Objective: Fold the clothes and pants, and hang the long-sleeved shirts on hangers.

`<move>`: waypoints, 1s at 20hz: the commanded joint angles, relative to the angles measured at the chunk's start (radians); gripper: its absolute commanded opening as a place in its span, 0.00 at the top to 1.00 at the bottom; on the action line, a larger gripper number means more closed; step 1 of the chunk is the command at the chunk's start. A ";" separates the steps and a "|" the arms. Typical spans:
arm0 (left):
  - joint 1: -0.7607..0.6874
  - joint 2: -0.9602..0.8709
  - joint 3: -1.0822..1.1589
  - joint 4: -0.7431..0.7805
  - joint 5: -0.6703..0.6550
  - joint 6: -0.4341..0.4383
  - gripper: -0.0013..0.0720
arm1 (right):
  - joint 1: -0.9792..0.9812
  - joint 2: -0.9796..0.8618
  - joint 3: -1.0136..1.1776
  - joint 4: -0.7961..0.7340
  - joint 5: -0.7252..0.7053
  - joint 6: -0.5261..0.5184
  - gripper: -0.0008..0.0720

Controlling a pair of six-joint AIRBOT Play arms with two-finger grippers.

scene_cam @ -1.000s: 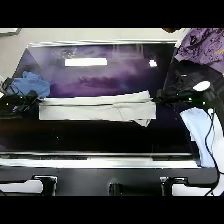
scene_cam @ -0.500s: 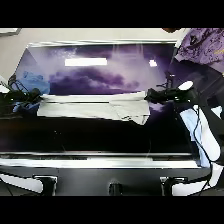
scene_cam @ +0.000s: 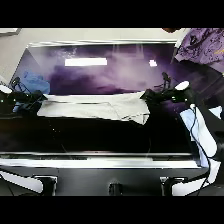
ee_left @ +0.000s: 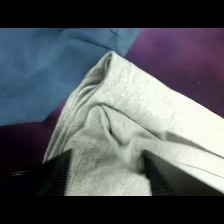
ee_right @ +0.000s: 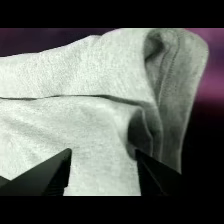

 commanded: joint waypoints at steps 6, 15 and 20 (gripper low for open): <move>0.026 0.079 0.151 0.015 -0.143 0.000 0.13 | -0.188 -0.043 0.140 -0.034 0.304 0.083 0.23; 0.023 0.114 0.151 0.017 -0.185 -0.004 0.13 | -0.156 -0.208 0.139 0.095 0.326 -0.061 0.22; 0.024 0.113 0.151 0.016 -0.188 -0.019 0.13 | -0.081 -0.238 0.139 0.101 0.293 -0.075 0.22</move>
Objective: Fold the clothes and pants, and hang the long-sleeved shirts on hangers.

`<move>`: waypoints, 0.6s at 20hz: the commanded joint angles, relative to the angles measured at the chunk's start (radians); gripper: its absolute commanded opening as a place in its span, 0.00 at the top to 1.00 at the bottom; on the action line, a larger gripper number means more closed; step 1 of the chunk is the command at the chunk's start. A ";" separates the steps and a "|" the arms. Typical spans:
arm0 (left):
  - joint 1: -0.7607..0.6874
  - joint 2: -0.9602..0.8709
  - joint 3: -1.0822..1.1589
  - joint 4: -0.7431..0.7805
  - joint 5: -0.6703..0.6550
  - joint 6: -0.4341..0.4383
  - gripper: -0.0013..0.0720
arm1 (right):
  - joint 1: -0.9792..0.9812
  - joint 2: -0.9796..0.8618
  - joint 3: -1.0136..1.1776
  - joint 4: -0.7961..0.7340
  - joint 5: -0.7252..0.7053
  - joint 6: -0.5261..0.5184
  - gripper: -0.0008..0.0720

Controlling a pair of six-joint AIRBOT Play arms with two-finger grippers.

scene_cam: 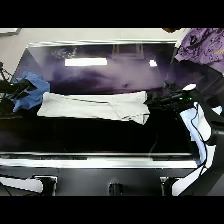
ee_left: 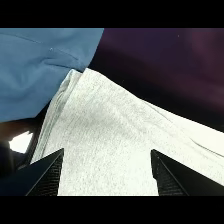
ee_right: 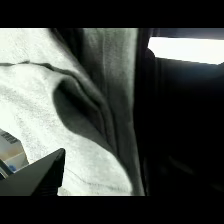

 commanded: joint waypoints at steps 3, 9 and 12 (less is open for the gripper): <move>0.000 0.001 0.001 -0.003 -0.007 -0.007 0.13 | 0.088 -0.022 0.001 0.000 -0.056 -0.014 0.25; -0.003 0.001 0.001 -0.004 -0.008 -0.008 0.14 | 0.113 -0.016 0.001 -0.028 -0.110 0.011 0.95; -0.023 -0.001 0.000 -0.048 -0.016 -0.007 0.19 | 0.113 0.046 0.002 -0.171 -0.103 0.102 0.95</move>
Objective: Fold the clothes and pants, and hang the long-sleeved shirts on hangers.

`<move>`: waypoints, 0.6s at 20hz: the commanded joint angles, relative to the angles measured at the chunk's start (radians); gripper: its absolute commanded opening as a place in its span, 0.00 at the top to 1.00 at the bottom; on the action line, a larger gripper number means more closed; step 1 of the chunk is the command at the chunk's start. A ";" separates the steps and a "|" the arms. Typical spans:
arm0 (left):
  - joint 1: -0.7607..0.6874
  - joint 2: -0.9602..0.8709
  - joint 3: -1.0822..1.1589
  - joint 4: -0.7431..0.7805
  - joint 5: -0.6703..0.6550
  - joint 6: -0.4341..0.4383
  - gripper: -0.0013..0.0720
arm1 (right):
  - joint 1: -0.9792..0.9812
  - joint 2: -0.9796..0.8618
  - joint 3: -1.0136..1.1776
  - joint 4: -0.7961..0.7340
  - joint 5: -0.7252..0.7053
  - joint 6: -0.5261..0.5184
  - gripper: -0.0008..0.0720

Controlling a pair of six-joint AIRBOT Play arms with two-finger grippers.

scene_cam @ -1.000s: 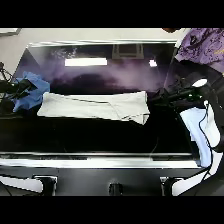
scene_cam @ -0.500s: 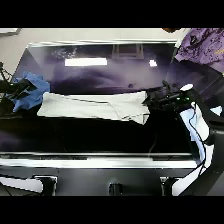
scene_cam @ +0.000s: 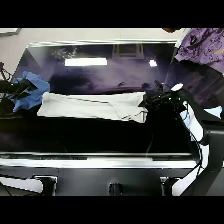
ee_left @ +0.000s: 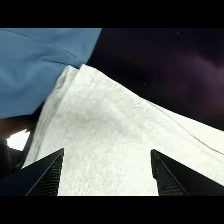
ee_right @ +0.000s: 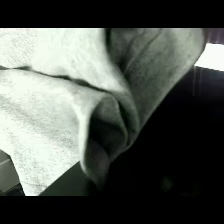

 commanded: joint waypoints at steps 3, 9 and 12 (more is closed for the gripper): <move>-0.084 -0.019 0.000 -0.112 -0.006 0.001 0.96 | 0.003 0.144 0.020 -0.324 0.047 0.161 0.95; -0.445 -0.142 0.001 -0.238 0.056 -0.026 0.96 | 0.003 0.303 0.229 -0.502 0.187 0.269 0.95; -0.644 -0.216 0.006 -0.337 0.181 -0.045 0.96 | 0.003 0.337 0.382 -0.559 0.279 0.314 0.95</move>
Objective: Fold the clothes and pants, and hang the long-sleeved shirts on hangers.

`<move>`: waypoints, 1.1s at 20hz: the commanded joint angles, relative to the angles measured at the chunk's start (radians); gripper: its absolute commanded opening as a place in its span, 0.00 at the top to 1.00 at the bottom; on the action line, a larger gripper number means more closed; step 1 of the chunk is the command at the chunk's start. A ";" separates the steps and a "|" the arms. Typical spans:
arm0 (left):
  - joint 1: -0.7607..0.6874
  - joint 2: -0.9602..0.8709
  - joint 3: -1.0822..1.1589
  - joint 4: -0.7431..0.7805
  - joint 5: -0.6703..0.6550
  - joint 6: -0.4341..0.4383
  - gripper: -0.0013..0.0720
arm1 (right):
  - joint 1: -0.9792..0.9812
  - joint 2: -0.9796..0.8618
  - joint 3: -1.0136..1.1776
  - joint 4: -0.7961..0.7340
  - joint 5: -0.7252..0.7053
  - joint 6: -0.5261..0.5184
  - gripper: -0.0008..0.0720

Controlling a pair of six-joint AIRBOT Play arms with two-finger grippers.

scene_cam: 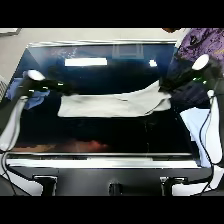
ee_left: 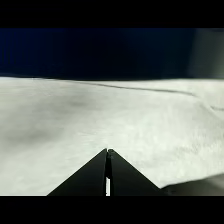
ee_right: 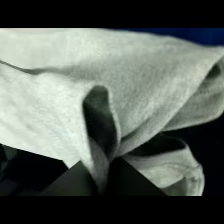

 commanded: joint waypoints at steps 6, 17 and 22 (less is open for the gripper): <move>-0.460 -0.278 0.233 -0.296 0.247 -0.055 0.96 | 0.001 0.079 0.295 -0.132 0.240 0.101 0.95; -0.646 -0.470 0.441 -0.525 0.394 -0.140 0.96 | 0.001 0.138 0.295 -0.138 0.285 0.130 0.95; -0.512 -0.443 0.440 -0.506 0.253 -0.134 0.96 | 0.004 0.131 0.294 -0.104 0.255 0.130 0.95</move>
